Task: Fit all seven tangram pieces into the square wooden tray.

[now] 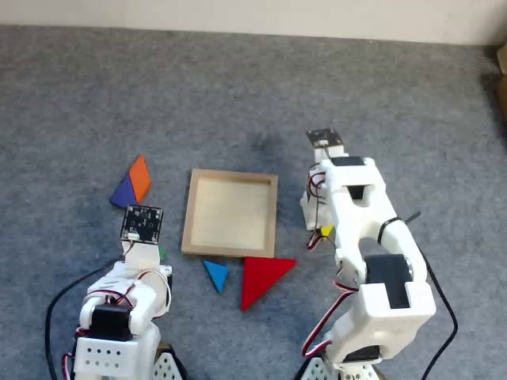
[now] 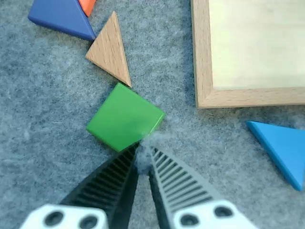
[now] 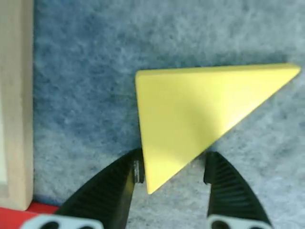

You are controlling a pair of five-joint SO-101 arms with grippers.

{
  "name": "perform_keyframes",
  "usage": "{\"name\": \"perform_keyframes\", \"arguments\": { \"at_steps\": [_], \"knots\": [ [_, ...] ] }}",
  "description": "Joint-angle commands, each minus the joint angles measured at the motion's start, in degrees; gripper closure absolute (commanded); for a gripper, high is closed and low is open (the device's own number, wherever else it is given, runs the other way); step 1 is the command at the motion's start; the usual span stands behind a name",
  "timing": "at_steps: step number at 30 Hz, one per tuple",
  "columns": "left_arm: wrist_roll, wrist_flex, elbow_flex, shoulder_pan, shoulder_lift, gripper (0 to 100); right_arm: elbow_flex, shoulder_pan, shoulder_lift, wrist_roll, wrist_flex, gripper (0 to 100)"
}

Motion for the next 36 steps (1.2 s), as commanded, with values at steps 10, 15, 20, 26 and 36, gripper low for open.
{"name": "perform_keyframes", "arguments": {
  "at_steps": [10, 15, 20, 26, 36],
  "knots": [
    [0.3, 0.4, 1.2, 0.0, -0.5, 100, -16.7, 1.0, 0.9, -14.7, 10.2, 63.2],
    [0.3, 0.4, 1.2, 0.0, -0.5, 100, -17.0, -0.6, 0.9, -19.5, 5.8, 63.2],
    [0.3, 0.4, 1.2, 0.0, -0.5, 100, -16.9, -1.5, 1.1, -21.9, -0.4, 63.2],
    [0.3, 0.4, 1.2, 0.0, -0.5, 100, -17.3, -3.2, 1.3, -22.6, -0.9, 63.2],
    [0.3, 0.4, 1.2, 0.0, -0.5, 100, -24.4, -1.3, 13.9, -22.6, -0.8, 63.2]
  ]
}}
